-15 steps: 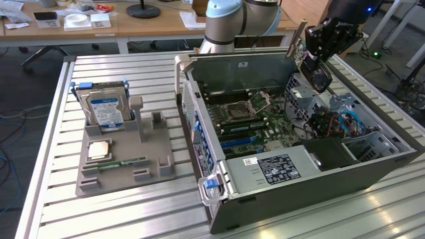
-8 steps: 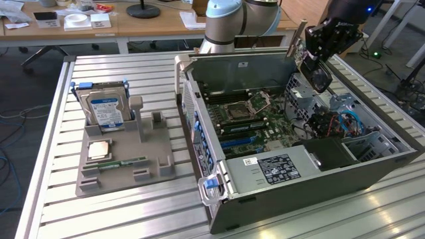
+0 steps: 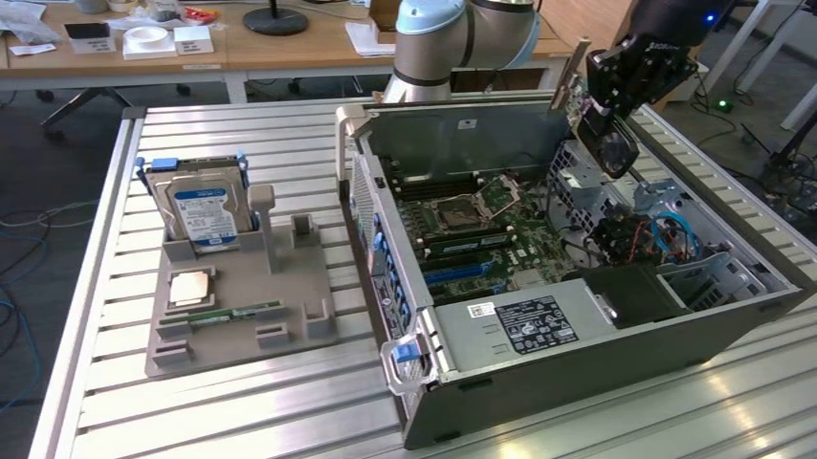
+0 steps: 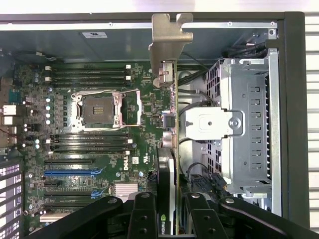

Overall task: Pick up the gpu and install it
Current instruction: 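Insert the gpu into the slot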

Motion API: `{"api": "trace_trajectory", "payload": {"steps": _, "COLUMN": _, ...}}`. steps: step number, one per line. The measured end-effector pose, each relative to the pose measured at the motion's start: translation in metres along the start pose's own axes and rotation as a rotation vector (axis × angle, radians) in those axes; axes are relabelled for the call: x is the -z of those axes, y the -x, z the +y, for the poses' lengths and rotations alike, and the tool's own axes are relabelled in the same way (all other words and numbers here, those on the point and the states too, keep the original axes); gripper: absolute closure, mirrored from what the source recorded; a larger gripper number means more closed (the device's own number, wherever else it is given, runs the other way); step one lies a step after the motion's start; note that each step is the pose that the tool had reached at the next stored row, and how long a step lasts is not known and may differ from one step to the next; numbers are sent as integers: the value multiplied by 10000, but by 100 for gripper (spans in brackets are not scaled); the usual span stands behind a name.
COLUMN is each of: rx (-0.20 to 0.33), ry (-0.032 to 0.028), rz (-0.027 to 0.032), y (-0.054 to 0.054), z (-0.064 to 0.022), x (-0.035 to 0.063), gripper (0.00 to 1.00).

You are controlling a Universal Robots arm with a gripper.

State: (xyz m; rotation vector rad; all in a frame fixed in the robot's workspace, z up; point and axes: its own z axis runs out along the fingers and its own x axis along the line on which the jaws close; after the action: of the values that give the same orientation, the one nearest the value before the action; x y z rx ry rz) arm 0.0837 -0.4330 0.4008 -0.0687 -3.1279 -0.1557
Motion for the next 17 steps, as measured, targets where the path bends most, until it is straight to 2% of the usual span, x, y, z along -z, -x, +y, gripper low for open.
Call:
{"api": "trace_trajectory", "payload": {"steps": 6, "rx": 314, "ry": -5, "rz": 31, "y": 0, "z": 0, "x": 1, "gripper": 73}}
{"api": "trace_trajectory", "payload": {"steps": 17, "rx": 1887, "ry": -22, "rz": 187, "y": 0, "z": 0, "x": 0, "gripper": 73}}
